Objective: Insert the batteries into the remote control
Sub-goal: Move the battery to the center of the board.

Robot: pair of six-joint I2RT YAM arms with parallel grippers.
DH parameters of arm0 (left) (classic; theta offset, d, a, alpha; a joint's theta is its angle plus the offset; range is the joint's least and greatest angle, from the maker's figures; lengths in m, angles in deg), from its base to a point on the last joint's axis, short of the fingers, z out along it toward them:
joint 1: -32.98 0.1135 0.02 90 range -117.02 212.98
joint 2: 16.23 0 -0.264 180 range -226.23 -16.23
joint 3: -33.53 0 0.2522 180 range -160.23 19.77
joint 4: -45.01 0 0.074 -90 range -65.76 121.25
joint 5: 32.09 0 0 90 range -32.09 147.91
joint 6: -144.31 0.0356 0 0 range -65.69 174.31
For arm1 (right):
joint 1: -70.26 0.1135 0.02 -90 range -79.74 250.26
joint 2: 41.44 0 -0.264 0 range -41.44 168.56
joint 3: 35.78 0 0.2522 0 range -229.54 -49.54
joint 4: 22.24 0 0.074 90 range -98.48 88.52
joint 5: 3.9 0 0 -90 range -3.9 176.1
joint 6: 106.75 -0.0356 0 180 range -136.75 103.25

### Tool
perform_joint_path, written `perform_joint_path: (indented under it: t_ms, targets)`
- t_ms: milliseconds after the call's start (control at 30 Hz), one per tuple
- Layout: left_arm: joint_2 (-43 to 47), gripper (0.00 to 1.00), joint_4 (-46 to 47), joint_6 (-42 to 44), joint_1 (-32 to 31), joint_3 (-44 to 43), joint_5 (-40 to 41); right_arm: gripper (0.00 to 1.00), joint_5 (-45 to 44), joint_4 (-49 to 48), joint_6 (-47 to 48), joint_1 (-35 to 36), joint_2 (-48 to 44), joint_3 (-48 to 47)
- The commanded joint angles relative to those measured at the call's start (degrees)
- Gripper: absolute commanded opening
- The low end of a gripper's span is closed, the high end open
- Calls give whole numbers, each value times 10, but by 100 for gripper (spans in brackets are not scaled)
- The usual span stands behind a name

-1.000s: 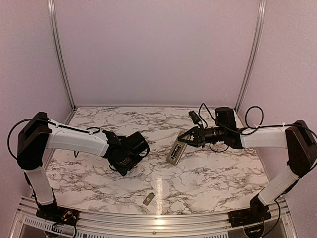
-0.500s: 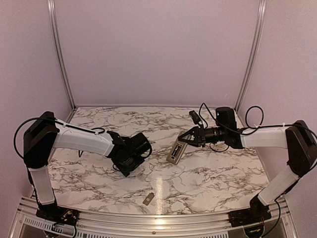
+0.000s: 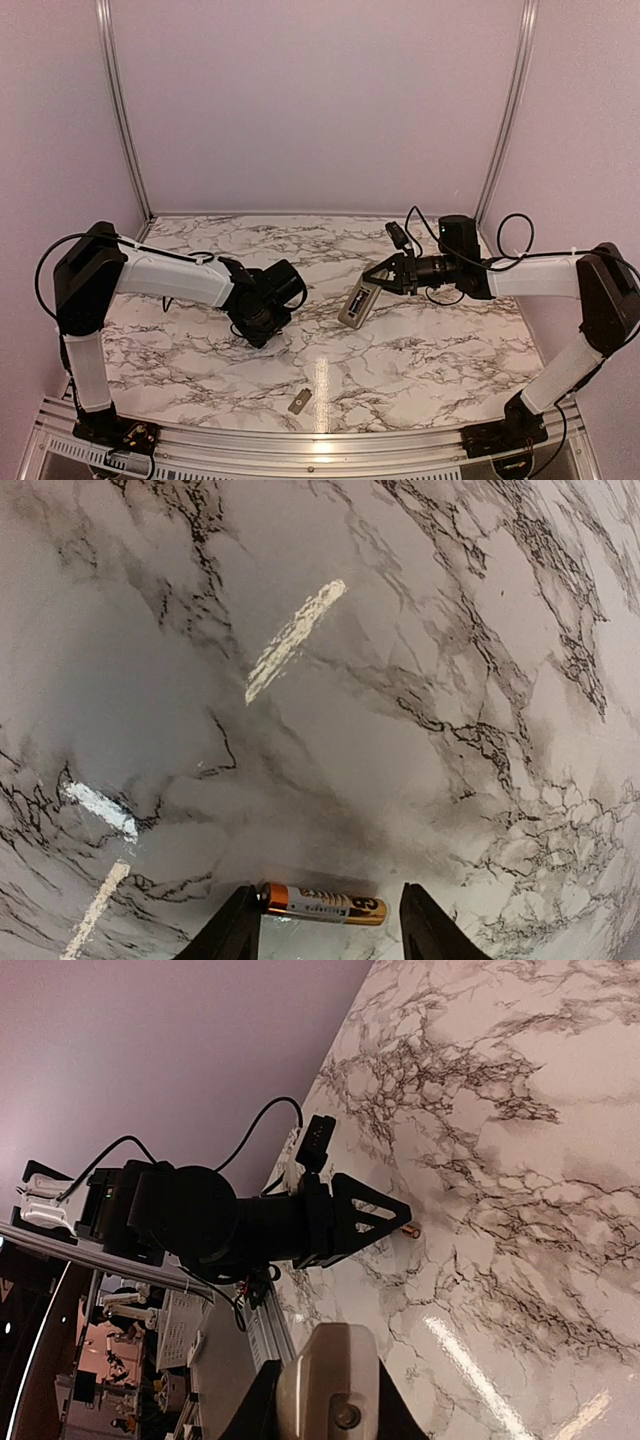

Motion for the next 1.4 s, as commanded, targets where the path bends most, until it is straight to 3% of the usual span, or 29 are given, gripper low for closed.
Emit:
perform_joint_path:
  t_ms: [0, 333, 900, 1133, 1367]
  targets:
    - [-44, 49, -19, 17, 10, 3, -23, 0, 12, -25, -11, -13, -8, 1]
    - [-76, 43, -21, 82, 21, -40, -5, 0, 16, -33, -16, -17, -6, 5]
    - [-173, 19, -45, 182, 28, -118, -66, 0, 20, -45, -32, -34, -20, 12]
    - [-191, 6, -82, 298, 27, -170, -48, 0, 23, -52, -38, -38, -20, 16]
    - [-187, 4, -89, 472, 17, -206, -22, 0, 24, -54, -40, -38, -21, 16]
